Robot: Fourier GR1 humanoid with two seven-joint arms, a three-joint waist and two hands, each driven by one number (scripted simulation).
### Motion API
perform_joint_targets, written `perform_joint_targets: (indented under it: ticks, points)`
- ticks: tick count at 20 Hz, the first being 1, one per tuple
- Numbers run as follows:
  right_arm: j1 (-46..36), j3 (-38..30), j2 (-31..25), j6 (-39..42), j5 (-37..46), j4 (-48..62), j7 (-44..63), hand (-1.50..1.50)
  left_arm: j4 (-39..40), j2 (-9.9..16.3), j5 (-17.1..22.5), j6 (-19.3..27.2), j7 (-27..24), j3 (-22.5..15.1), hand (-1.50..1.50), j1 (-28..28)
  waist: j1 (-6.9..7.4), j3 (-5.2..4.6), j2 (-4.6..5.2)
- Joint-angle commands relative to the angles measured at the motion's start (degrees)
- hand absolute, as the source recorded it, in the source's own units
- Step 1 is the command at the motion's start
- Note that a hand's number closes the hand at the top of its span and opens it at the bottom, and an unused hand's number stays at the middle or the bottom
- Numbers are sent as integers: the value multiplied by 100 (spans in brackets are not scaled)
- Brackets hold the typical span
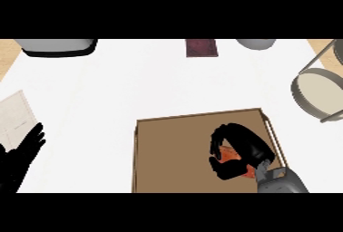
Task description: Pick the sweet potato from the tray and place it in the tiered basket
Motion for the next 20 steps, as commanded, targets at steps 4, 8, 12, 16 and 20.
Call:
perform_joint_targets:
  ticks: [4,8,12,16,20]
  points:
    - [308,923,-95,-1130,2305,-1630,1595,150,-90,-197,170,141,62,32,0,48,-157,-55,-15]
    - [364,1099,-96,-1022,3082,-3012,2624,150,-220,-65,189,170,116,39,0,75,-161,-51,-6]
    - [-44,1167,-37,-631,3783,-4051,3316,150,-124,-249,101,295,65,-117,0,-54,-83,-51,45]
    - [-360,878,109,117,3923,-4880,3746,150,-120,-153,136,138,-4,-57,0,-180,45,-50,93]
    - [-724,107,275,-41,3608,-4575,3358,150,-85,-324,81,104,-31,-177,0,-232,94,-41,115]
